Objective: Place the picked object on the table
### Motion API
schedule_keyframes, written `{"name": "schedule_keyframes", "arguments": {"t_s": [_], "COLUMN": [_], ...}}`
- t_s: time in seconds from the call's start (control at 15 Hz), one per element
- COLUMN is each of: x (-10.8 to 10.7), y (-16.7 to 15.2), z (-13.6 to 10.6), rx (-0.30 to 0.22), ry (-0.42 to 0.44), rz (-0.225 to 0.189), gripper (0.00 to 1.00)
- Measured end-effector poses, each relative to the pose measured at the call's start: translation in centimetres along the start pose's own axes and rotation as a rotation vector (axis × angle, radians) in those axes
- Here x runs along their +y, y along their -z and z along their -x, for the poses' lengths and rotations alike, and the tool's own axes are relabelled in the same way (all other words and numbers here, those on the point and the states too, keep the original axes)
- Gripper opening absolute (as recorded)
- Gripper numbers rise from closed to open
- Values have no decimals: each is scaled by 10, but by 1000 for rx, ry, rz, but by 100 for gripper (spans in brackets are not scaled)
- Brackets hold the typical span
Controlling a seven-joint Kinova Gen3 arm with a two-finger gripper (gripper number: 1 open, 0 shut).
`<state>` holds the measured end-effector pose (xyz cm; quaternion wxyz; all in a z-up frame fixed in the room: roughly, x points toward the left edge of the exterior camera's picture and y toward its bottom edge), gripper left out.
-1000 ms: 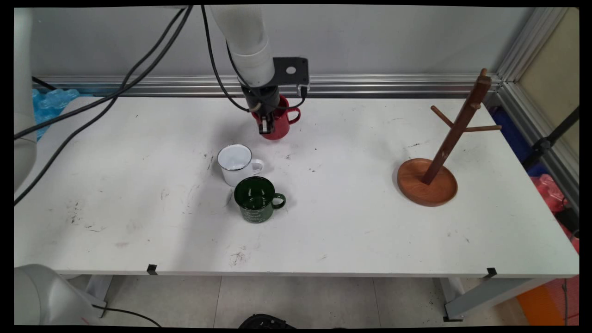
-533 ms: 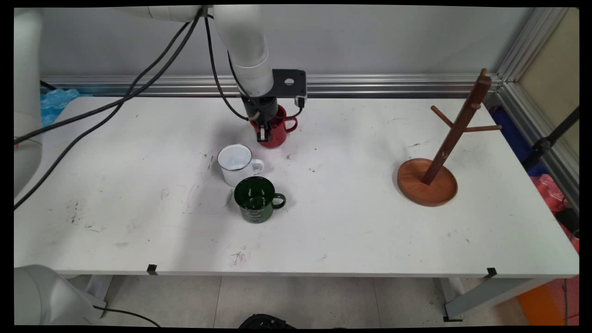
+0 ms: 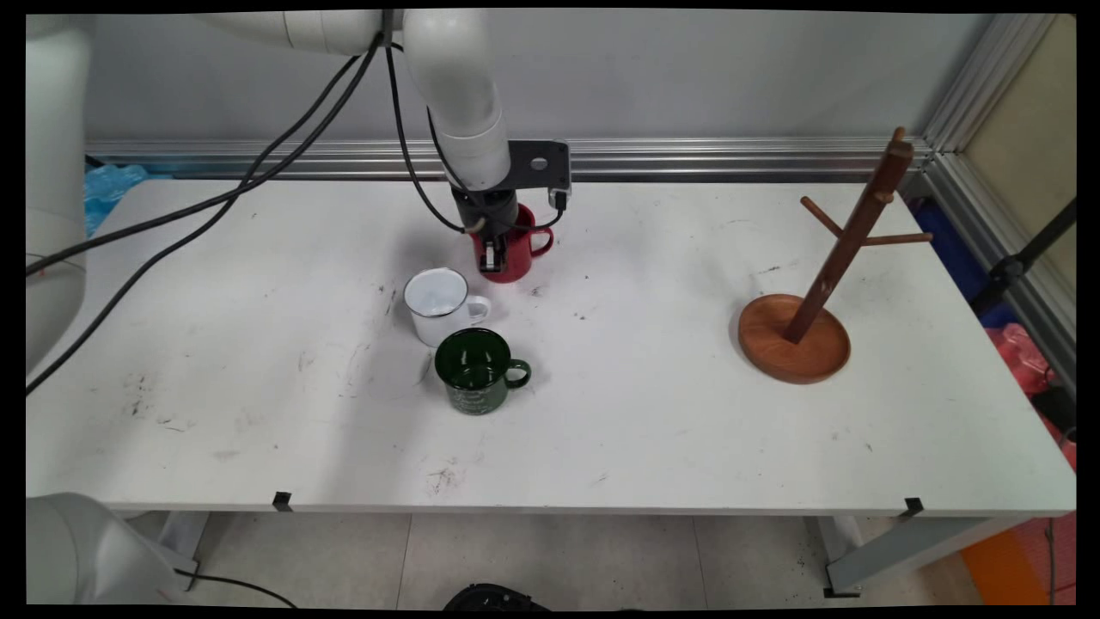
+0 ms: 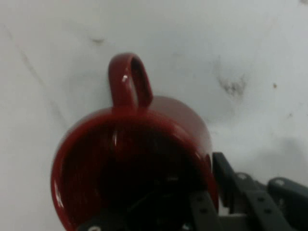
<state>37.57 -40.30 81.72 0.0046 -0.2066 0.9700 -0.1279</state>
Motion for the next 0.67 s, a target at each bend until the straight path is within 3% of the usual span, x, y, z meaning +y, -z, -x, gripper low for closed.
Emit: {"name": "schedule_keyframes", "arguments": {"t_s": [0.67], "x": [-3], "y": [4], "z": [-7], "rx": [46], "ry": [-28], "rz": [-3], "gripper": [100]}}
